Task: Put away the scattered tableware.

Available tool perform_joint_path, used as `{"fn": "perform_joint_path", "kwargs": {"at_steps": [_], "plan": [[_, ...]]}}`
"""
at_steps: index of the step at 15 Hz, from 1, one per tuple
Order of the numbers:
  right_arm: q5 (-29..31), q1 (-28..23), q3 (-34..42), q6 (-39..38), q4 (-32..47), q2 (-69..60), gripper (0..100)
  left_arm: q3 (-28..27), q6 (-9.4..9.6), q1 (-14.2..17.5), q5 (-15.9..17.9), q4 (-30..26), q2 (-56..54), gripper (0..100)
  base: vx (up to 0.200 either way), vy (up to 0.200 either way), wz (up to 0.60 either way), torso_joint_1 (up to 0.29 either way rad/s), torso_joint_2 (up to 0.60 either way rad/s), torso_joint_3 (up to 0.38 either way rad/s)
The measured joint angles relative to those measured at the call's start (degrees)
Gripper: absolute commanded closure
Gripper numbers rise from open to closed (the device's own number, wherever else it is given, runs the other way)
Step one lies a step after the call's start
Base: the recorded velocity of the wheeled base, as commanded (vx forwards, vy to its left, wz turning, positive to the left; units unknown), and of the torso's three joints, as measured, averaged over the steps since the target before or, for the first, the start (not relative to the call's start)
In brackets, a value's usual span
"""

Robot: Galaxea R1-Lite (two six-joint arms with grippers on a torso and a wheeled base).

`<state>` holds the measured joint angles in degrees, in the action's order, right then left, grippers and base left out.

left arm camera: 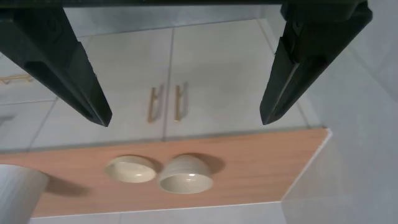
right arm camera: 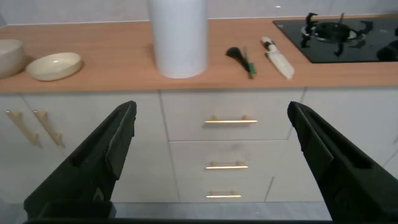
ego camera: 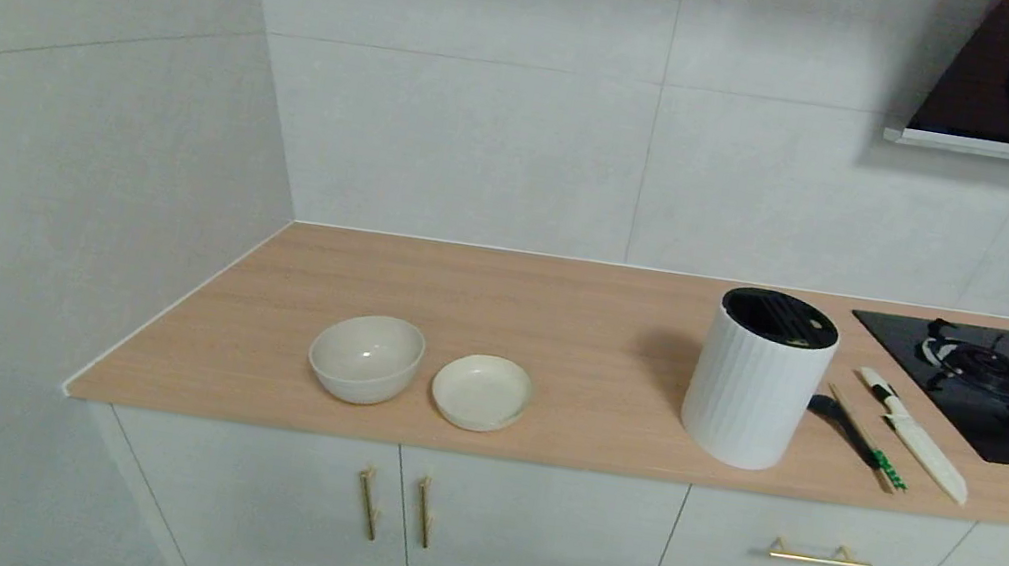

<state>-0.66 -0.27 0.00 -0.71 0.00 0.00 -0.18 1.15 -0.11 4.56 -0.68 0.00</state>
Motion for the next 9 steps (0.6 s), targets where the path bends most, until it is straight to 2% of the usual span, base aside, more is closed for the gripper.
{"fn": "perform_joint_path", "kwargs": {"at_steps": [9], "plan": [[0.0,0.0,0.0,0.0,0.0,0.0,0,0.0,-0.02,0.0,0.0,0.0,0.0,0,0.0,0.2,0.0,0.002,0.01,0.003]]}}
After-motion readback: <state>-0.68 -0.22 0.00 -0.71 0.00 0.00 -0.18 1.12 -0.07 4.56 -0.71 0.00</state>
